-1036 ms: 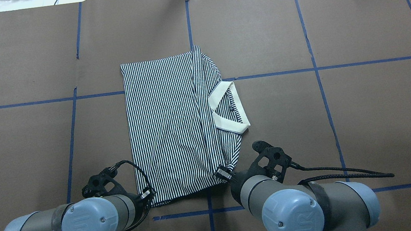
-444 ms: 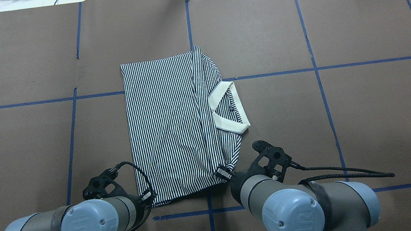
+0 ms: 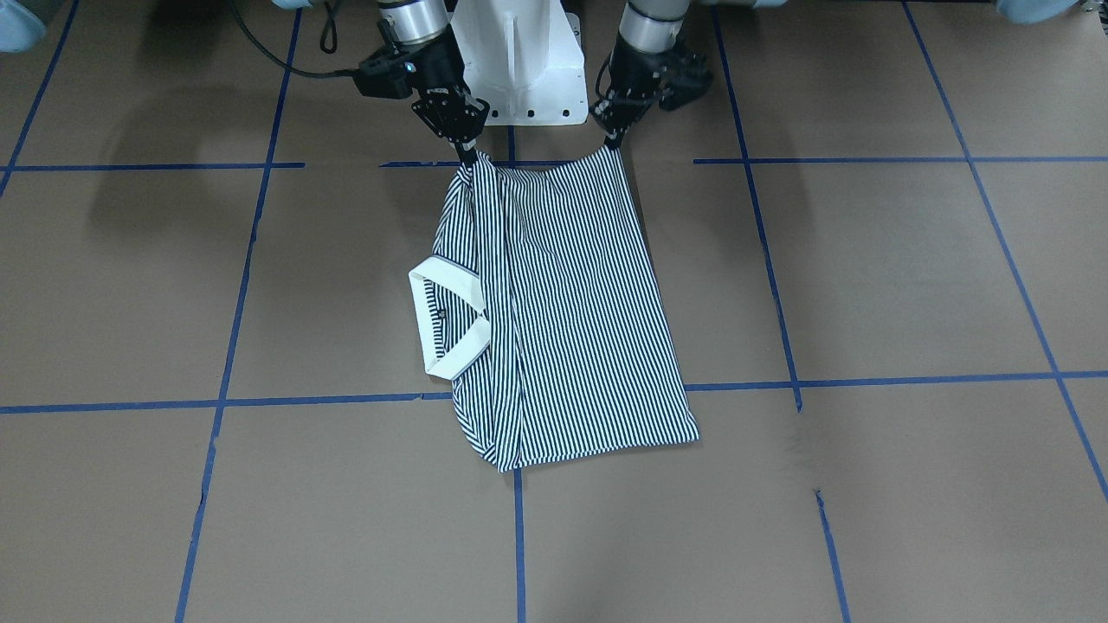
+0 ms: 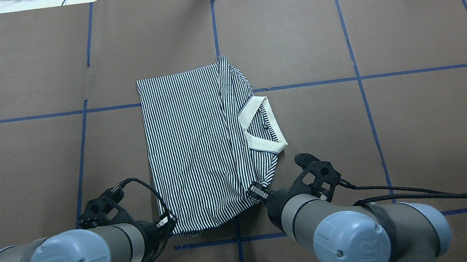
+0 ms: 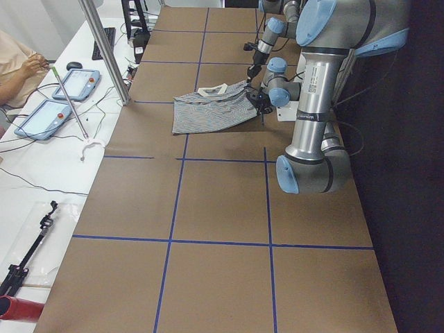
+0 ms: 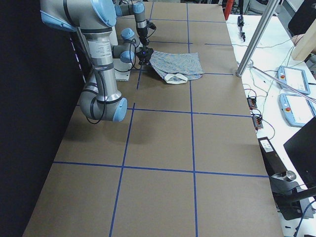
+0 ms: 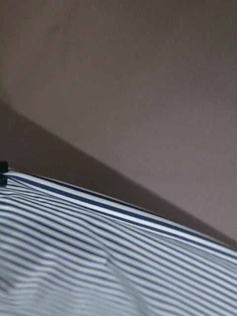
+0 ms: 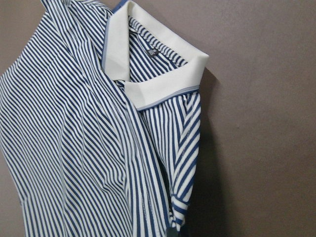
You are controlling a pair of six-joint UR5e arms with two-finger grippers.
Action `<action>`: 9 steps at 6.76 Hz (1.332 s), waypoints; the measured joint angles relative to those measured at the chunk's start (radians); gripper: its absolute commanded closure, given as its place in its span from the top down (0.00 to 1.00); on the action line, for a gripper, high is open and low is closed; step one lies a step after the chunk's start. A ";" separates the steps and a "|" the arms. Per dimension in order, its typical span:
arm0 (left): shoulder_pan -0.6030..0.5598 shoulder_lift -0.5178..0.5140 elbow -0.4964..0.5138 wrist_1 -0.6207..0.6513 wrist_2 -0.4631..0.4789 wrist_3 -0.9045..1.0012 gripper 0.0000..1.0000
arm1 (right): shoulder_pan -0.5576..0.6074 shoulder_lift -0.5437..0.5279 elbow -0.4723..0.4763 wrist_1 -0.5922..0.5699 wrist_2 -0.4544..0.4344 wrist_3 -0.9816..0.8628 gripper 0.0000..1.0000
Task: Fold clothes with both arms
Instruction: 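Grasp the shirt edges with both grippers and fold it away from the robot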
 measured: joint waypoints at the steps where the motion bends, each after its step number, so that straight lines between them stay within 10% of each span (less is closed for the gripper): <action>1: -0.008 -0.006 -0.073 0.059 0.000 -0.008 0.00 | 0.015 -0.005 0.034 -0.020 -0.003 -0.007 0.00; 7: -0.330 -0.138 0.209 -0.016 -0.004 0.301 0.00 | 0.314 0.309 -0.345 -0.036 0.121 -0.252 0.00; 9: -0.417 -0.192 0.433 -0.177 -0.002 0.390 0.37 | 0.389 0.428 -0.620 0.065 0.198 -0.320 0.55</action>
